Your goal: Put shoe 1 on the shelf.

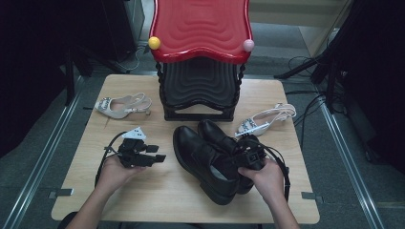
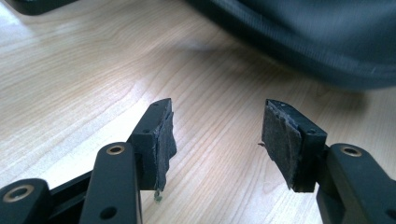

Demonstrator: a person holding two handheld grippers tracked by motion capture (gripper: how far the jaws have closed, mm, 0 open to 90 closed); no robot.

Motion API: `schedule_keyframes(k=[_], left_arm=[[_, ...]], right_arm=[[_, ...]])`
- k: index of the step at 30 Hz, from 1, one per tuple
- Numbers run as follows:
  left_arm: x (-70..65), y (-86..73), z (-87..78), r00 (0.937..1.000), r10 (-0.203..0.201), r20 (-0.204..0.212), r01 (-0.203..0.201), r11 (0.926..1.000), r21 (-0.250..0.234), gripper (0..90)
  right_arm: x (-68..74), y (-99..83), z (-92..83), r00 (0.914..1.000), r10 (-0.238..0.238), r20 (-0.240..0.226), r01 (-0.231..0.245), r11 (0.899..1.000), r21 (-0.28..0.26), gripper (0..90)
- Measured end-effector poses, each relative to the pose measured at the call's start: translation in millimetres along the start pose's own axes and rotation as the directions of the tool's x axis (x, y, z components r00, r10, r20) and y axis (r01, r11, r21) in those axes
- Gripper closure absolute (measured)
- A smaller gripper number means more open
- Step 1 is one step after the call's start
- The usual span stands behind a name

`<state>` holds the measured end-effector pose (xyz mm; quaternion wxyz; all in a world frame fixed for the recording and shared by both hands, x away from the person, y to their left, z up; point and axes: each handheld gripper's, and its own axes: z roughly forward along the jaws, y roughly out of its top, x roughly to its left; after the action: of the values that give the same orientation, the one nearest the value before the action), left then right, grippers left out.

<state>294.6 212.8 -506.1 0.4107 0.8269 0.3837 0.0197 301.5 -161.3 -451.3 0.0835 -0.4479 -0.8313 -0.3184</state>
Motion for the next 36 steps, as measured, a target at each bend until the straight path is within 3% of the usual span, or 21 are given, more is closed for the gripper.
schedule_keyframes(k=[16,24,28,32,36], left_arm=[[-1.5,-1.4,1.7,1.0,0.009,-0.003,-0.009,0.9999,0.007,43.8],[-1.9,-1.4,4.2,0.9999,0.009,0.011,-0.009,0.9996,0.025,43.7],[-1.1,-1.7,6.0,0.9999,0.006,0.01,-0.007,0.9995,0.031,43.8],[0.0,-1.8,6.7,1.0,0.004,0.006,-0.004,0.9995,0.03,43.9],[-1.1,-1.8,6.4,0.9999,0.009,0.01,-0.009,0.9996,0.027,43.9]], right_arm=[[17.4,14.2,-55.4,0.9959,-0.012,-0.09,-0.001,0.99,-0.144,83.1],[21.2,45.7,-60.2,0.9994,0.012,-0.033,-0.019,0.98,-0.198,83.0],[21.0,68.9,-61.9,1.0,0.006,0.004,-0.004,0.974,-0.228,83.0],[22.1,92.5,-59.3,0.9979,0.026,0.06,-0.007,0.957,-0.29,83.0],[18.1,109.1,-44.0,0.9906,0.059,0.124,-0.012,0.938,-0.347,83.0]])
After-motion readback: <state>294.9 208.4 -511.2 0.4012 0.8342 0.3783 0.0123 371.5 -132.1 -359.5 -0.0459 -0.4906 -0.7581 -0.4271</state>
